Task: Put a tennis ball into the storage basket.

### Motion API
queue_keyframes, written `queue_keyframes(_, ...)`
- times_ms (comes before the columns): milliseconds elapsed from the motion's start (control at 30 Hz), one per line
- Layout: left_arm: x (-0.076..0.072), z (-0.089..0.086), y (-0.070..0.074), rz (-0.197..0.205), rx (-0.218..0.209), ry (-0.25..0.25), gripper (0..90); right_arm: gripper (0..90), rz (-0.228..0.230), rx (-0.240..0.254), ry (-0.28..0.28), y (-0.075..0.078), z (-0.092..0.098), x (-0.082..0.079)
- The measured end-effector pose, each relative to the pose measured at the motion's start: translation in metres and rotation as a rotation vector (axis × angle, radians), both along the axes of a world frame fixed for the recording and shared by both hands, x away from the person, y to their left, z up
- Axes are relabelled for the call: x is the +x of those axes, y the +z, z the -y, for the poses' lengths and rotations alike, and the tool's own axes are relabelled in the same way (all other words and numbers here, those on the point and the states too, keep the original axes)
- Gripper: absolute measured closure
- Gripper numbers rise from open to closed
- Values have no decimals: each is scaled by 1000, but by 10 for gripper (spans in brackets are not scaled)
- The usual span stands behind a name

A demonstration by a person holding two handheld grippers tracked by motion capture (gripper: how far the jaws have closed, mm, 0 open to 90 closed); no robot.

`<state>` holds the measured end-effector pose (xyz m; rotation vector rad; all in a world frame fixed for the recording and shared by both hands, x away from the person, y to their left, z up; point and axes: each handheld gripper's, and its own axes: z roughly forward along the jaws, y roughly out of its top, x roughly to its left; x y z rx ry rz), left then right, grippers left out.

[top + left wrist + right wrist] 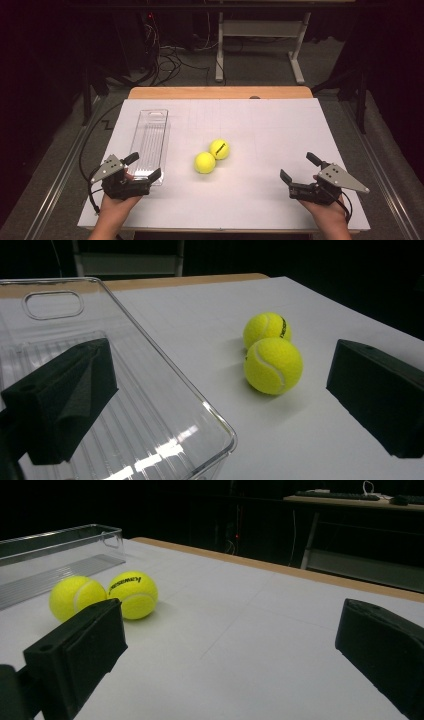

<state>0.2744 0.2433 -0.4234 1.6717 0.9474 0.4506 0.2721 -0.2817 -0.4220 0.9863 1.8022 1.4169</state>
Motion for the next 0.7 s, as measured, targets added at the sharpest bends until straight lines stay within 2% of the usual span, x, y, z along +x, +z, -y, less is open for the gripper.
queue_keyframes(67,-1,-1,2,12,11,5,7,3,1,1,0,0,0,0)
queue_keyframes(300,-2,-10,5,21,9,34,7,3,4,4,-1,0,1,0)
queue_keyframes(367,-2,-13,5,21,3,42,7,3,6,5,0,0,1,0)
queue_keyframes(400,-1,-16,5,8,-6,44,8,3,6,4,0,0,1,0)
queue_keyframes(500,-1,-19,6,7,3,44,7,3,6,7,-1,1,1,0)
queue_keyframes(700,-2,-27,6,10,-17,62,7,3,-1,23,-1,1,3,1)
